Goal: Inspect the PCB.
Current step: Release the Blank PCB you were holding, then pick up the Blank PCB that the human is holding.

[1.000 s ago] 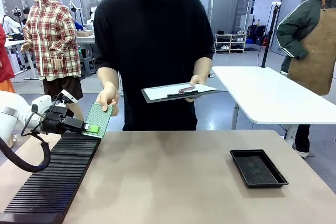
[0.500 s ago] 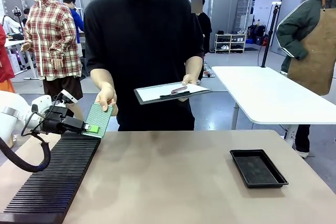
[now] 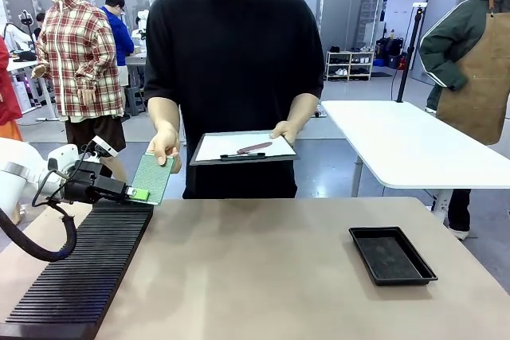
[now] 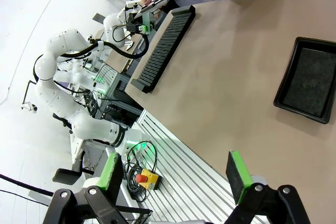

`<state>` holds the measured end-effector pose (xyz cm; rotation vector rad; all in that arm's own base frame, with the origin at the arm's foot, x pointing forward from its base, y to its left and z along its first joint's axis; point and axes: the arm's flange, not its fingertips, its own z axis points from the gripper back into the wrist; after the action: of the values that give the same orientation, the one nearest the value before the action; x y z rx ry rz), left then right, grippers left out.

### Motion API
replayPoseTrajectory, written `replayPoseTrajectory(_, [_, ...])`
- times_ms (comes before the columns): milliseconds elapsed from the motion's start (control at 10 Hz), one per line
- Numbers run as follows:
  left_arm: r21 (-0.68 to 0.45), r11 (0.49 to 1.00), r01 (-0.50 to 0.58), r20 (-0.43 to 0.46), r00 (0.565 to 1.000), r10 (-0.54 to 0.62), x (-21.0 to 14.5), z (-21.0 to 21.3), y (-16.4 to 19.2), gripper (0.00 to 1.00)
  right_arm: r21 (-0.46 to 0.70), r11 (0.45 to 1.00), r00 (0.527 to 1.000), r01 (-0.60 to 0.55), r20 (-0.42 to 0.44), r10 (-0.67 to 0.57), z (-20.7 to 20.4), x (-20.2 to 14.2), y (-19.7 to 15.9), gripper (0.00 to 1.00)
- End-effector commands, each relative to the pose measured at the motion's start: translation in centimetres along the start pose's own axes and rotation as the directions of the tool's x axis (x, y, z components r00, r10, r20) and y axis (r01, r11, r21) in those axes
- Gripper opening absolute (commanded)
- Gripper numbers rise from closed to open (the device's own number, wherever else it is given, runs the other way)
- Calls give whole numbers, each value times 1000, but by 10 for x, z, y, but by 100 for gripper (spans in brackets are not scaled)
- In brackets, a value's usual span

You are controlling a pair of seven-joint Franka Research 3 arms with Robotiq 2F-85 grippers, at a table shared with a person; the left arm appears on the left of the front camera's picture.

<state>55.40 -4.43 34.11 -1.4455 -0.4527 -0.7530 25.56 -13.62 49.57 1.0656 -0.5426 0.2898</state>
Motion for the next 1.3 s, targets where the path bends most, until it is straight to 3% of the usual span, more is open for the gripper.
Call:
replayPoseTrajectory(0, [-20,1000,6,2,1000,-6,3,0,-4,80,9,1000,1000,-16,7,16,0,1,-1,100])
replayPoseTrajectory(100, [-8,1000,14,8,1000,-14,4,1,-4,100,9,1000,1000,-16,7,16,0,1,-1,100])
replayPoseTrajectory(300, [-8,1000,14,7,1000,-14,3,1,-4,100,9,1000,1000,-16,7,16,0,1,-1,100])
replayPoseTrajectory(400, [-8,1000,13,8,1000,-13,2,0,-4,83,9,1000,1000,-16,7,16,0,1,-1,100])
replayPoseTrajectory(600, [-4,1000,21,9,1000,-21,3,-1,-7,100,9,1000,1000,-16,7,16,0,1,-1,100])
replayPoseTrajectory(1000, [21,1000,-3,26,1000,2,-15,-3,-5,100,9,1000,1000,-16,7,16,0,1,-1,100])
replayPoseTrajectory(1200, [2,1000,8,1,1000,-8,1,0,-2,100,9,1000,1000,-16,7,16,0,1,-1,100])
